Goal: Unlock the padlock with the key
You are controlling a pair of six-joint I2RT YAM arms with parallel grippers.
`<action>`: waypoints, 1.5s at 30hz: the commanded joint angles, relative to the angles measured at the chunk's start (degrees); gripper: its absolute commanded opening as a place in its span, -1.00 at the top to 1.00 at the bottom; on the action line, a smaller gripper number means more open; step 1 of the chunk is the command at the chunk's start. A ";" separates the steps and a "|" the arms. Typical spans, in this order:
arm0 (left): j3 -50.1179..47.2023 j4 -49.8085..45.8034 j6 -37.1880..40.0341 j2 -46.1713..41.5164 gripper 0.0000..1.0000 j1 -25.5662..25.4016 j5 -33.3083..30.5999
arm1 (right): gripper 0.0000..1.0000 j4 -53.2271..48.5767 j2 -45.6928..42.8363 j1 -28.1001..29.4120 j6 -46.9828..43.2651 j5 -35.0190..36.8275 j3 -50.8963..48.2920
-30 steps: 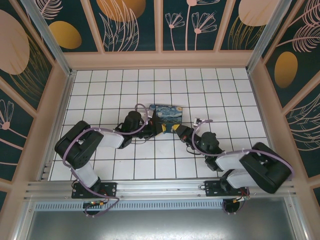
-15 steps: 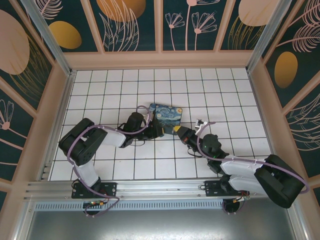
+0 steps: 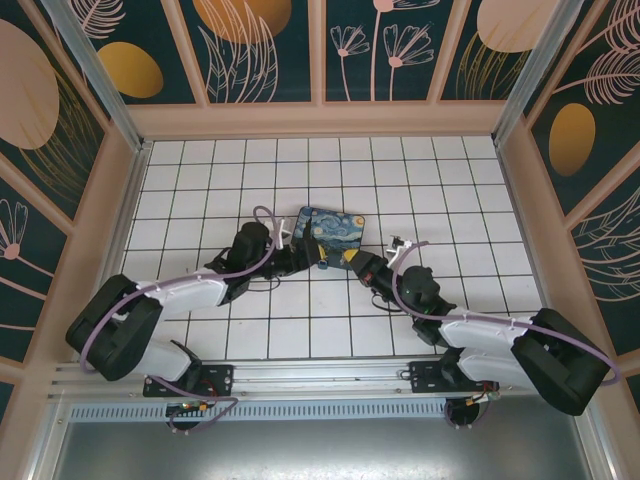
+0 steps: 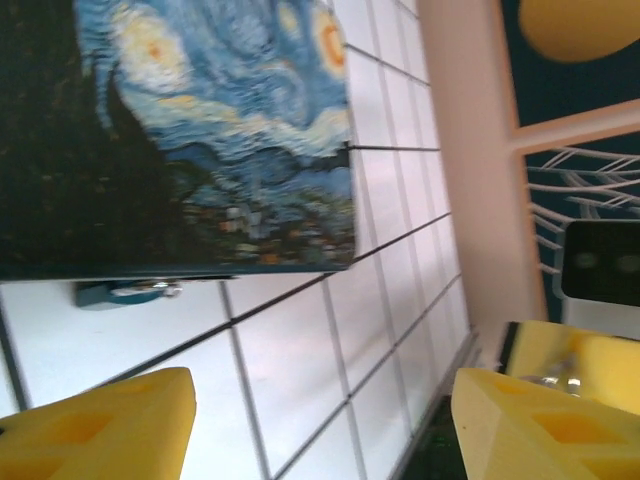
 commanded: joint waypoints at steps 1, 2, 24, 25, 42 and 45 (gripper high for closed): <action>-1.58 6.76 -10.76 -1.65 -0.39 0.08 2.21 | 1.00 2.19 0.89 0.85 -1.81 2.27 3.40; -1.88 9.24 -13.49 -1.73 -0.39 0.08 2.71 | 1.00 2.58 1.33 0.94 -2.06 2.57 4.09; -7.91 30.48 -43.54 -3.92 -0.29 0.06 -0.35 | 1.00 16.26 16.50 3.51 -2.51 5.82 14.58; -8.18 31.24 -43.98 -3.55 -0.29 0.03 -0.48 | 1.00 16.27 16.64 3.67 -2.69 5.71 14.97; -8.06 46.81 -53.62 3.18 -0.17 0.08 -4.34 | 1.00 19.00 20.58 5.97 -1.55 6.86 15.33; -8.18 46.89 -53.71 3.28 -0.08 0.08 -4.74 | 1.00 19.40 20.54 6.08 -1.38 6.93 15.01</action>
